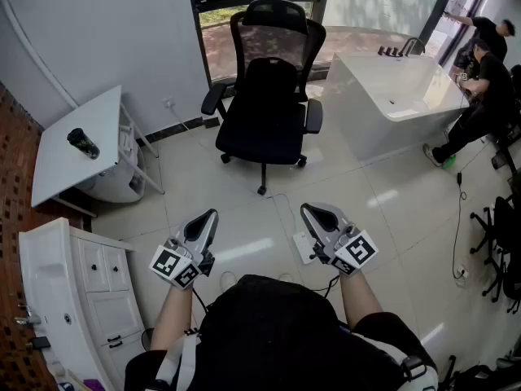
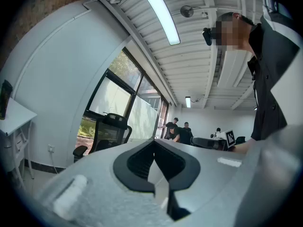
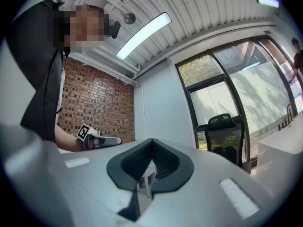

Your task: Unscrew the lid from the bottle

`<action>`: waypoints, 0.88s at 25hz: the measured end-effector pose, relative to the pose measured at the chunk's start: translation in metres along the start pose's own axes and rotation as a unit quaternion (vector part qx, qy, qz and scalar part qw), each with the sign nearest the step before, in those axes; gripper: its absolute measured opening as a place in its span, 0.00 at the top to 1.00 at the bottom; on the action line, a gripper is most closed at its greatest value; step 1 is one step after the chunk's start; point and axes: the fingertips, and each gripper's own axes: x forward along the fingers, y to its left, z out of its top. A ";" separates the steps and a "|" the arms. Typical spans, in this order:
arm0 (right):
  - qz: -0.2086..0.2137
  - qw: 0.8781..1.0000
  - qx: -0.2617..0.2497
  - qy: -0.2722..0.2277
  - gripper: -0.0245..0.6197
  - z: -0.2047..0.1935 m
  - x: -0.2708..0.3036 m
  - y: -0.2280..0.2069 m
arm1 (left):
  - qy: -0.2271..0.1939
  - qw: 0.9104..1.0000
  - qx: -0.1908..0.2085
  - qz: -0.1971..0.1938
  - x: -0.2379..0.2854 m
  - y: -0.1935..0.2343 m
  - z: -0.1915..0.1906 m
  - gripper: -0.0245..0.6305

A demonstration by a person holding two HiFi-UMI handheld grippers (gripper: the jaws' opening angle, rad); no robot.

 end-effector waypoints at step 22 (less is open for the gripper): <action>0.127 0.991 0.020 0.026 0.95 -0.014 0.033 0.000 | -0.024 0.992 0.004 0.123 -0.037 -0.006 -0.004 0.96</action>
